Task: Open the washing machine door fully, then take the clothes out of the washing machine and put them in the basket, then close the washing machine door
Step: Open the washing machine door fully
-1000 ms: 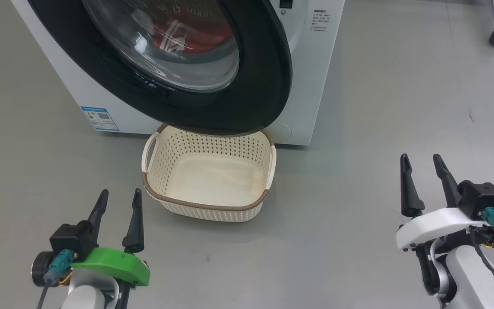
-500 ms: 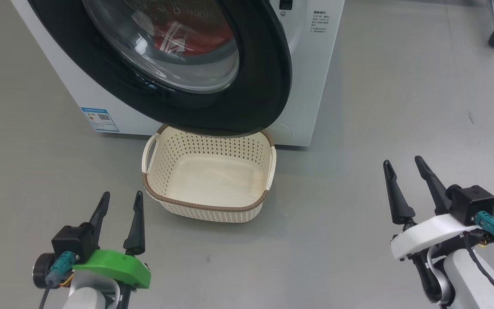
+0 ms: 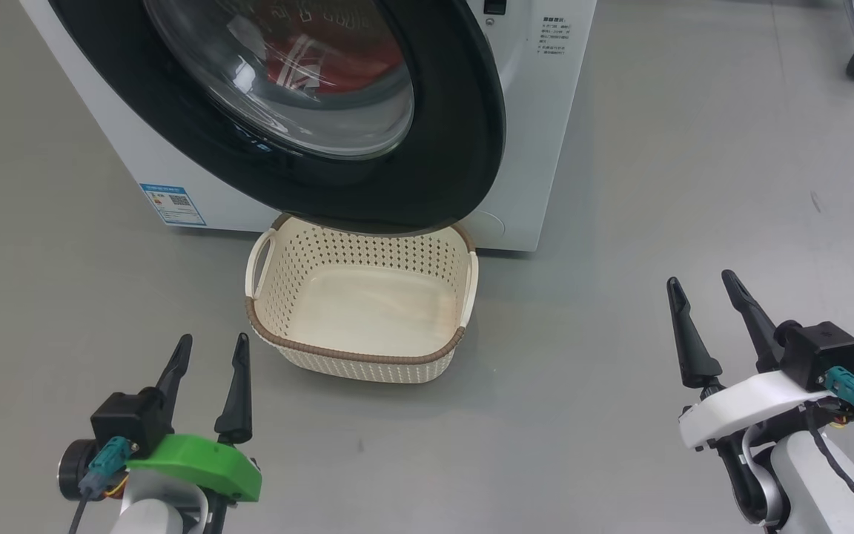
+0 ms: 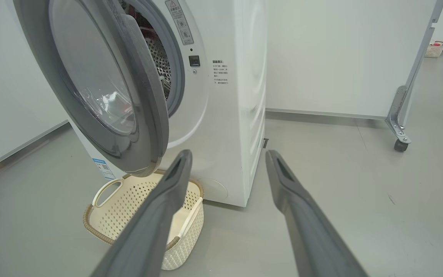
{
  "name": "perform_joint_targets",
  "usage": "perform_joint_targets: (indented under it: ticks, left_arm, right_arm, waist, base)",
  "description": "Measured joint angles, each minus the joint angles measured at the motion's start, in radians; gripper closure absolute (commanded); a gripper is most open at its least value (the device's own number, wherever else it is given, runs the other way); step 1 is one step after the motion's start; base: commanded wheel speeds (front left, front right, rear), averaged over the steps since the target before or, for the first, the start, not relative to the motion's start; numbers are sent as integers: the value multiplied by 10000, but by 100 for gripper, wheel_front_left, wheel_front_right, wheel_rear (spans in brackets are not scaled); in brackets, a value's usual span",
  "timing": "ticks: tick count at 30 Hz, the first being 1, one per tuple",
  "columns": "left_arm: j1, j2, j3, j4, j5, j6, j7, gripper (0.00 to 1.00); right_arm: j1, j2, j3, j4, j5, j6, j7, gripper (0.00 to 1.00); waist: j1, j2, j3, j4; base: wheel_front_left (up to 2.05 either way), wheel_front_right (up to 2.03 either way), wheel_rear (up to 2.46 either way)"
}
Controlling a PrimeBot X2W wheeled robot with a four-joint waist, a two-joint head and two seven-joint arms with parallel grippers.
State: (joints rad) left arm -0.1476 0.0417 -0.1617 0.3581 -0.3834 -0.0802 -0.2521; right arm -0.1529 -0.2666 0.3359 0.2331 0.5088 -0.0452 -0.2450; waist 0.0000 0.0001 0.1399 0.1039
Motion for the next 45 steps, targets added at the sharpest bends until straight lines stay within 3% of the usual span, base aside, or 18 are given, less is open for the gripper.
perform_joint_targets:
  ticks: [6,7,8,9,10,11,21,32,39,45]
  left_arm:
    - [0,-4,-71,4,17,-33,0,0]
    - [0,-4,-98,4,25,-44,0,0]
    - [0,-6,-121,4,48,-46,0,0]
    - [-1,-8,-136,4,58,-46,0,0]
    - [-1,-8,-151,4,58,-50,0,0]
    - [-2,-8,-173,4,58,-54,0,0]
    - [-54,-13,-637,-56,-48,-104,0,0]
    - [-556,-33,-1239,-115,-303,-121,0,0]
    - [-712,-40,-1494,-115,-454,-121,0,0]
    - [-886,-48,-1829,-128,-702,-117,0,0]
  right_arm:
    - [-11,-46,-199,-140,0,29,0,2]
    - [-21,-111,-203,-159,-12,29,-2,45]
    - [-33,-171,-213,-167,-12,31,-15,63]
    - [-54,-203,-217,-178,-13,35,-17,90]
    - [-102,-203,-217,-188,-13,75,-17,90]
    - [-180,-201,-217,-219,-13,90,-21,100]
    - [-1437,-82,-708,-408,748,339,380,100]
    - [-3143,803,-1942,-454,3684,529,1885,100]
    - [-4080,1141,-2364,-232,5099,497,2991,100]
    - [-4962,1156,-2840,90,6218,153,4075,100]
  waist:
    - [0,0,61,64]
    - [0,0,89,85]
    - [0,0,121,108]
    - [0,0,159,132]
    - [0,0,197,156]
    - [0,0,238,180]
    - [0,0,815,495]
    - [0,0,1618,1080]
    - [0,0,1928,1406]
    - [0,0,2214,1753]
  base:
    - [0,0,0]
    - [0,0,0]
    - [0,0,0]
    - [0,0,0]
    - [0,0,0]
    - [0,0,0]
    - [0,0,0]
    - [0,0,0]
    - [0,0,0]
    - [0,0,0]
